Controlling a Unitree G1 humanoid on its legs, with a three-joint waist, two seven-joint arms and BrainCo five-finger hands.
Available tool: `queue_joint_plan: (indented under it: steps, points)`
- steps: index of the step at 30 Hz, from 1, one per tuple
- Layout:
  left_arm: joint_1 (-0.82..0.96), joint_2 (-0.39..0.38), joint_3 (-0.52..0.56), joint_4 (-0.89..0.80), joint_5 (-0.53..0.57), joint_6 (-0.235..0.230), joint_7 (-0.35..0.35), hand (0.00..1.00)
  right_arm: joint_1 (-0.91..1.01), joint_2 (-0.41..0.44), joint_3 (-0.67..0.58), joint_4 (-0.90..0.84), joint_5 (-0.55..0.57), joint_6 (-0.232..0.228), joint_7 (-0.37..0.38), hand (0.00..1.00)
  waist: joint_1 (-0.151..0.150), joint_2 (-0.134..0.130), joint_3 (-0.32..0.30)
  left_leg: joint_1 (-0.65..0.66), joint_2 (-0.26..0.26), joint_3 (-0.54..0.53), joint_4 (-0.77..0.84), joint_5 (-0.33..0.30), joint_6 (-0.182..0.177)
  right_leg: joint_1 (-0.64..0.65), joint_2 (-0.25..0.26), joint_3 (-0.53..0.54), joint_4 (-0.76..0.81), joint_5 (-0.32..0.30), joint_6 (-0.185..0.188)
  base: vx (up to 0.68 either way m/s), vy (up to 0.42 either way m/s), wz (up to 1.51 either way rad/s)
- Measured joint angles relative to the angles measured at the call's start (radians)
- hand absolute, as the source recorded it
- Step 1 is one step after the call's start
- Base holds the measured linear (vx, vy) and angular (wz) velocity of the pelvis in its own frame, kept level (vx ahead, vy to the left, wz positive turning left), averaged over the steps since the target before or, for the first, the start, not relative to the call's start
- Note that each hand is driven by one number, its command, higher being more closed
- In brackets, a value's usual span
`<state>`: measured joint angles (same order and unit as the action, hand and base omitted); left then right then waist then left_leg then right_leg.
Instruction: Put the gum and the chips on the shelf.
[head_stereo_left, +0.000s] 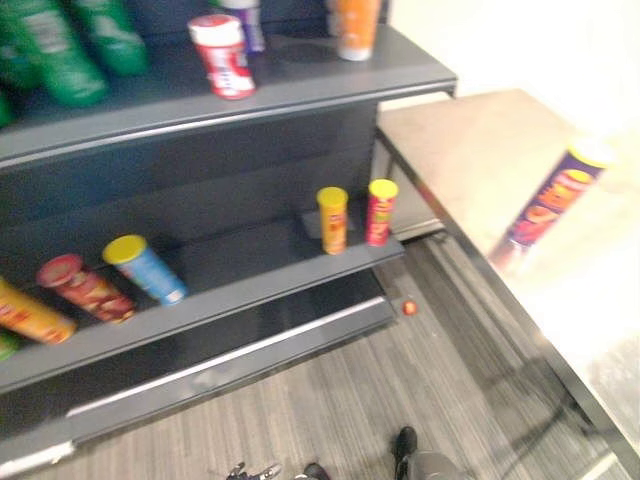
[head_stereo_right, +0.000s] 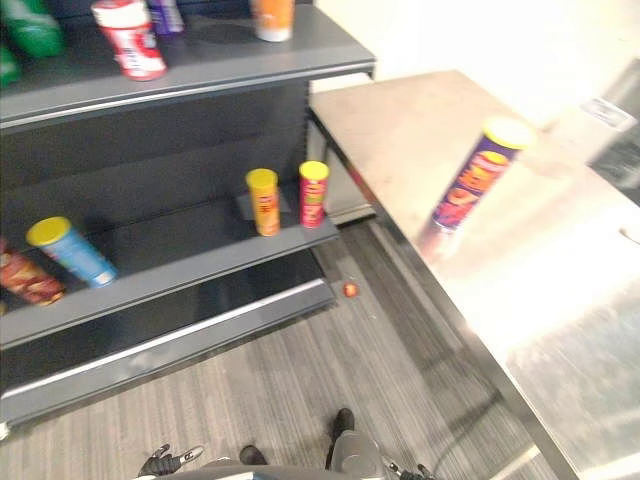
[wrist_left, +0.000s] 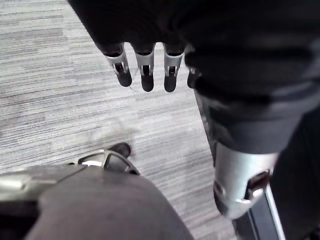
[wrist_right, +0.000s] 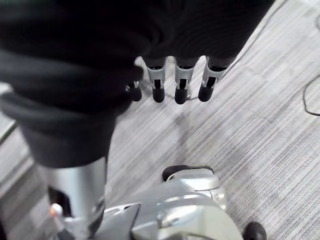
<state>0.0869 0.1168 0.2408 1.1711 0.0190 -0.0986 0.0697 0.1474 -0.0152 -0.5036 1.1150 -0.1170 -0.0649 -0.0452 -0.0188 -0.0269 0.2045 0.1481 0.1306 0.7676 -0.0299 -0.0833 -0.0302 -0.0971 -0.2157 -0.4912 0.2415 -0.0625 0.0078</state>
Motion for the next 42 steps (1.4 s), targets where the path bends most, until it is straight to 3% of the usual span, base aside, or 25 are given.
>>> queue_joint_plan:
  steps: [2,3,5,6,7,8,12,15,17,18,19,20,23,24,26,27,29,31,35,42]
  points:
    - [-0.005,0.014,-0.001,0.000,-0.002,0.002,-0.005,0.00,0.000,-0.008,0.005,0.002,-0.002,0.002,0.000,0.00,0.011,-0.018,-0.002,0.008,0.018,0.100,0.033,-0.005,-0.013,0.022,-0.070,-0.175,0.054,0.017,-0.011,0.11,-0.073,-1.39]
    - [-0.010,0.018,-0.002,0.000,-0.002,0.001,-0.006,0.00,0.000,-0.008,0.007,0.002,-0.002,0.004,0.000,0.00,0.014,-0.025,-0.004,0.009,0.012,0.119,0.036,-0.004,-0.015,0.033,-0.081,-0.187,0.047,0.038,0.000,0.11,-0.152,-1.31]
    - [-0.033,0.010,-0.014,0.002,-0.004,0.004,-0.008,0.00,-0.020,-0.020,0.019,0.003,-0.002,0.010,0.000,0.00,0.007,-0.012,0.010,0.019,0.018,0.156,0.036,0.010,-0.034,0.030,-0.048,-0.182,-0.002,0.028,0.017,0.06,-0.177,-0.85]
    - [-0.048,-0.004,-0.030,0.003,-0.005,0.004,-0.010,0.00,-0.034,-0.039,0.029,0.004,-0.002,0.010,0.000,0.00,-0.009,0.020,0.019,0.034,0.027,0.172,0.032,0.018,-0.046,0.036,-0.025,-0.160,-0.024,0.028,0.016,0.05,-0.127,-0.55]
    - [-0.051,-0.005,-0.036,0.001,-0.006,0.002,-0.010,0.00,-0.036,-0.048,0.037,0.004,-0.001,0.010,0.000,0.00,-0.009,0.025,0.017,0.037,0.031,0.183,0.032,0.021,-0.053,0.036,-0.016,-0.153,-0.035,0.028,0.016,0.04,-0.146,-0.63]
    - [-0.063,-0.015,-0.040,0.001,-0.007,0.000,-0.010,0.00,-0.043,-0.054,0.055,0.004,-0.003,0.010,0.002,0.00,-0.008,0.045,0.008,0.045,0.042,0.187,0.031,0.030,-0.066,0.049,0.012,-0.138,-0.071,0.029,0.016,0.03,-0.120,-0.42]
    - [-0.068,-0.044,-0.037,-0.025,-0.017,-0.003,-0.012,0.00,-0.064,-0.051,0.082,0.003,-0.003,0.008,0.002,0.00,-0.008,0.047,0.001,0.051,0.068,0.209,0.049,0.044,-0.089,0.063,0.057,-0.114,-0.140,0.034,0.023,-0.02,-0.106,-0.26]
    - [-0.069,-0.045,-0.003,-0.043,-0.040,-0.007,-0.011,0.00,-0.069,-0.042,0.108,0.024,-0.001,0.007,0.001,0.00,-0.003,0.001,-0.002,-0.010,0.161,0.206,0.300,0.039,-0.087,0.069,0.056,-0.085,-0.174,0.030,0.020,-0.08,-0.088,-0.22]
    - [-0.069,-0.059,0.024,-0.047,-0.067,-0.007,-0.007,0.00,-0.070,-0.062,0.131,0.035,-0.001,0.002,-0.003,0.00,-0.002,0.025,0.003,-0.053,0.294,0.163,0.569,0.034,-0.076,0.093,0.089,-0.033,-0.194,0.025,0.009,-0.06,-0.090,-0.67]
    - [-0.067,-0.066,0.028,-0.047,-0.079,-0.007,-0.005,0.00,-0.071,-0.066,0.133,0.037,-0.001,0.000,-0.005,0.00,-0.001,0.030,0.006,-0.077,0.314,0.118,0.613,0.028,-0.072,0.097,0.097,-0.019,-0.194,0.023,-0.001,-0.01,-0.005,-0.73]
    - [-0.066,-0.083,0.029,-0.048,-0.096,-0.008,-0.002,0.00,-0.074,-0.080,0.128,0.040,0.001,-0.001,-0.012,0.00,-0.006,0.051,0.003,-0.121,0.290,-0.023,0.631,-0.015,-0.073,0.098,0.098,0.007,-0.193,0.017,-0.009,0.01,0.058,-0.69]
    - [-0.066,-0.093,0.025,-0.059,-0.098,-0.010,-0.001,0.00,-0.075,-0.092,0.125,0.042,0.003,-0.001,-0.016,0.00,-0.006,0.056,0.003,-0.159,0.219,-0.179,0.585,-0.057,-0.087,0.091,0.085,0.035,-0.188,0.019,-0.007,0.02,0.079,-0.70]
    - [-0.062,-0.093,0.009,-0.059,-0.121,-0.023,0.002,0.00,-0.076,-0.091,0.120,0.043,0.011,-0.005,-0.018,0.00,-0.004,0.057,0.003,-0.184,0.102,-0.337,0.330,-0.061,-0.083,0.082,0.066,0.093,-0.193,0.030,0.015,0.04,0.126,-0.59]
    - [-0.062,-0.093,0.010,-0.059,-0.123,-0.023,0.002,0.00,-0.075,-0.089,0.120,0.043,0.012,-0.005,-0.018,0.00,-0.004,0.057,0.003,-0.187,0.094,-0.356,0.281,-0.052,-0.082,0.082,0.065,0.101,-0.194,0.031,0.022,0.07,0.218,-0.41]
    - [-0.060,-0.103,0.010,-0.055,-0.123,-0.024,0.002,0.00,-0.075,-0.099,0.119,0.040,0.019,-0.007,-0.018,0.00,-0.004,0.082,-0.004,-0.208,0.073,-0.456,0.132,0.090,-0.086,0.081,0.078,0.127,-0.214,0.050,0.064,0.09,0.239,-0.37]
    - [-0.059,-0.102,0.011,-0.055,-0.123,-0.024,0.002,0.00,-0.077,-0.098,0.118,0.041,0.019,-0.007,-0.019,0.00,-0.001,0.087,-0.006,-0.203,0.070,-0.463,0.134,0.065,-0.083,0.084,0.077,0.138,-0.226,0.059,0.077,0.11,0.207,-0.22]
    - [-0.058,-0.083,-0.001,-0.057,-0.116,-0.024,0.002,0.00,-0.079,-0.071,0.117,0.041,0.024,-0.010,-0.018,0.00,-0.002,0.057,-0.012,-0.197,0.019,-0.444,0.099,0.055,-0.070,0.102,0.046,0.162,-0.288,0.095,0.115,0.12,0.182,-0.03]
    - [-0.058,-0.074,-0.001,-0.056,-0.114,-0.022,0.001,0.00,-0.076,-0.061,0.104,0.040,0.042,-0.010,-0.019,0.00,-0.003,0.041,-0.019,-0.189,-0.011,-0.440,0.076,0.058,-0.058,0.103,0.025,0.173,-0.296,0.109,0.127,0.07,0.143,0.06]
    - [-0.044,-0.070,0.000,-0.054,-0.114,-0.023,-0.001,0.00,-0.077,-0.064,0.056,0.040,0.062,-0.012,-0.020,0.00,-0.002,0.057,-0.024,-0.129,-0.051,-0.410,0.021,0.055,-0.045,0.117,-0.003,0.204,-0.295,0.116,0.137,0.08,0.092,-0.17]
    - [-0.043,-0.072,0.002,-0.037,-0.110,-0.023,-0.011,0.00,-0.076,-0.045,-0.143,0.044,0.251,-0.013,-0.023,0.00,-0.004,0.057,-0.042,-0.081,-0.045,-0.365,-0.014,0.050,-0.050,0.120,0.020,0.245,-0.304,0.114,0.135,0.05,-0.017,-0.23]
